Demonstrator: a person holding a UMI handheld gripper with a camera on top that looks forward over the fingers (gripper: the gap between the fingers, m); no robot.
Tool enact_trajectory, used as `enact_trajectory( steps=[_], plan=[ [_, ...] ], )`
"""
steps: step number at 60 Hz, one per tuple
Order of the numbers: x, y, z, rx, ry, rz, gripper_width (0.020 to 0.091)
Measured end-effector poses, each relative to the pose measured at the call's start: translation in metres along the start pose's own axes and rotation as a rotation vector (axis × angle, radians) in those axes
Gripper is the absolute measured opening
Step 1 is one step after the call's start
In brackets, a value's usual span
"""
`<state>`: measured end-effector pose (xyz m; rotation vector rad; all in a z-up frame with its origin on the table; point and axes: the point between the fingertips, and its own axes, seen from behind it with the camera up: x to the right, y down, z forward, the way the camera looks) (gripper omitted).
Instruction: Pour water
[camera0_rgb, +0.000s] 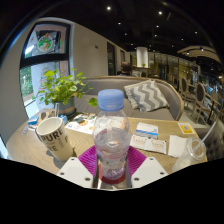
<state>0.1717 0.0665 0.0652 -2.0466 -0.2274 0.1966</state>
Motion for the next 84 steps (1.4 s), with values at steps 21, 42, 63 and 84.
enact_trajectory(
  steps=[21, 42, 63, 84],
  plan=[
    [-0.007, 0.024, -0.019, -0.141, 0.026, 0.037, 0.0842],
    [-0.053, 0.007, -0.177, -0.220, 0.184, 0.074, 0.0856],
    [-0.121, 0.001, -0.296, -0.224, 0.228, 0.070, 0.0853],
    [-0.136, 0.014, -0.326, -0.234, 0.239, 0.103, 0.0854]
  ],
)
